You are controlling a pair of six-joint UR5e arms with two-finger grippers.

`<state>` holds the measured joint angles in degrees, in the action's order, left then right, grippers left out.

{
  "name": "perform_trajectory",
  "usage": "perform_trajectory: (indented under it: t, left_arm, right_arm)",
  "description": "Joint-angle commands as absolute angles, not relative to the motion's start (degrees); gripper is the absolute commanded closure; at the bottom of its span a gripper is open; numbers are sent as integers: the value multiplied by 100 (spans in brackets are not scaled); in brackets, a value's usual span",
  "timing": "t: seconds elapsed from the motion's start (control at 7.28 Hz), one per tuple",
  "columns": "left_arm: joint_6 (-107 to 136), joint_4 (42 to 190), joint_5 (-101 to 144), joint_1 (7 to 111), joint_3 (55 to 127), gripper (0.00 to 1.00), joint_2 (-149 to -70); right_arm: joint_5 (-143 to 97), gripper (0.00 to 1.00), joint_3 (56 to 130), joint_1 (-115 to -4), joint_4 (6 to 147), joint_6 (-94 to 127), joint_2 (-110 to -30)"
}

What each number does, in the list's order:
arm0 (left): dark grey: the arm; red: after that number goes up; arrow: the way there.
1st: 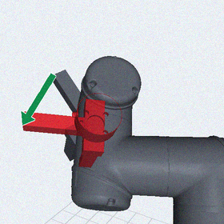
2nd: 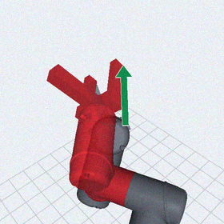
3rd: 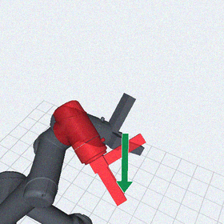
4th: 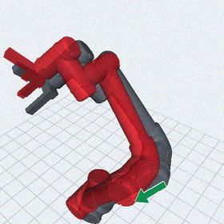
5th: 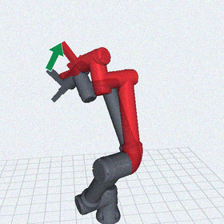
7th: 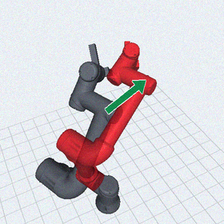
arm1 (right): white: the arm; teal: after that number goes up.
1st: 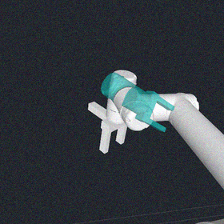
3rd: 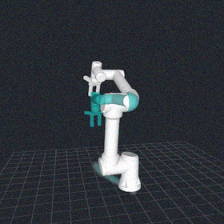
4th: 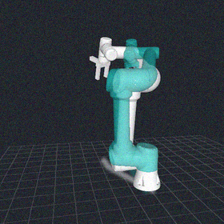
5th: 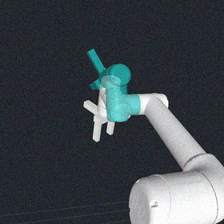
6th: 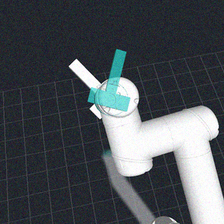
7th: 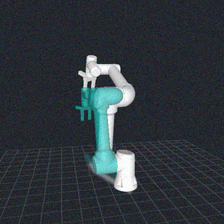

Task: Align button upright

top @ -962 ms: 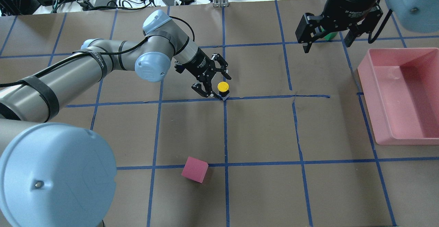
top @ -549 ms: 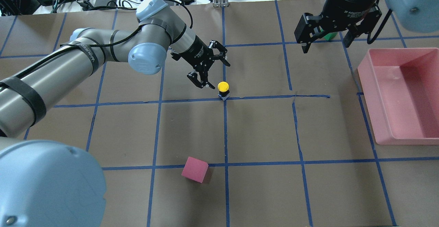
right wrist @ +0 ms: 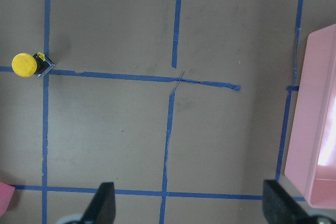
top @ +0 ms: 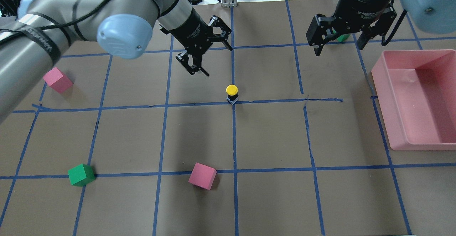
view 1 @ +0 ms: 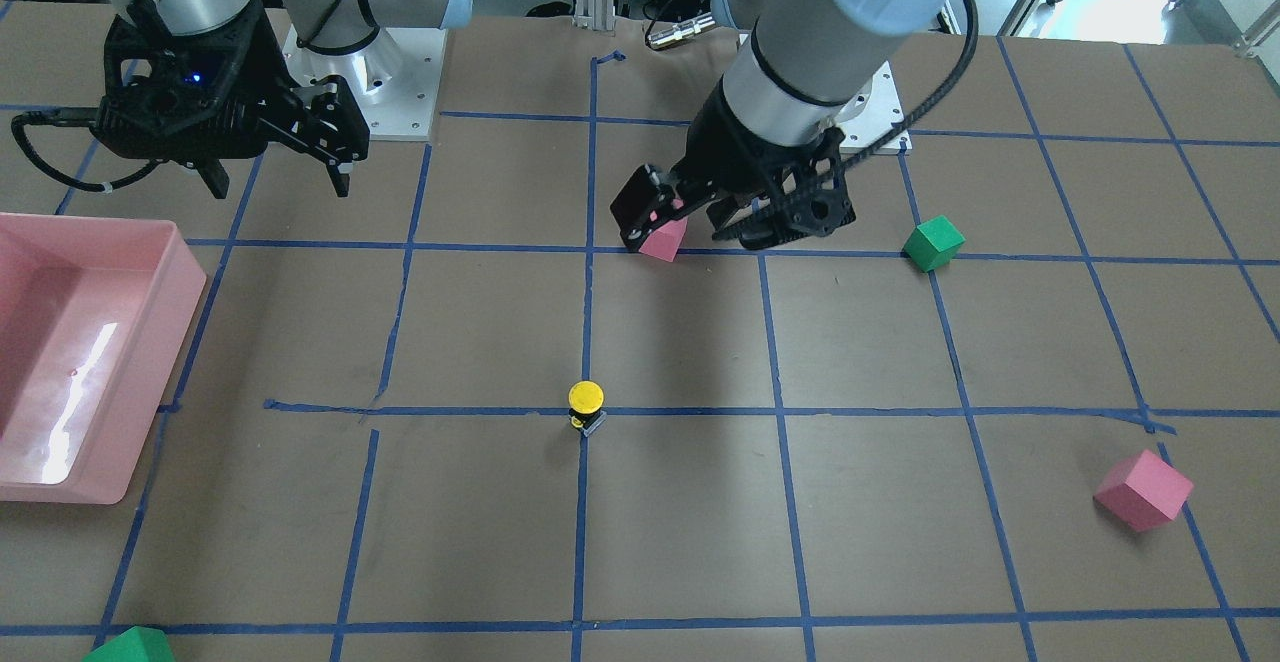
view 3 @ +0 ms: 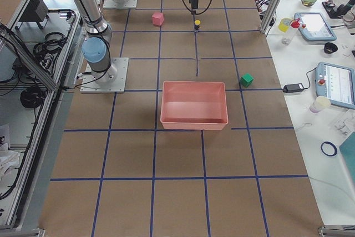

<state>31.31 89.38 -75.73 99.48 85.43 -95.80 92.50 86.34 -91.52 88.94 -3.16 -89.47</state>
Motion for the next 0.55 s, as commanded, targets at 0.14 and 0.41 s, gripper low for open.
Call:
perform_trajectory:
  t: [0.14,0.41]
  left_arm:
    - [673,9291,-8673,9879,8727,0,-8737]
    - [-196,9238,-9716,9791,8719,0,-8719]
  right_arm:
    - [9378,0,8587,-9228,8921,-369,-8956]
    - [9317,0,8578,-9220,8921,-317,-8947]
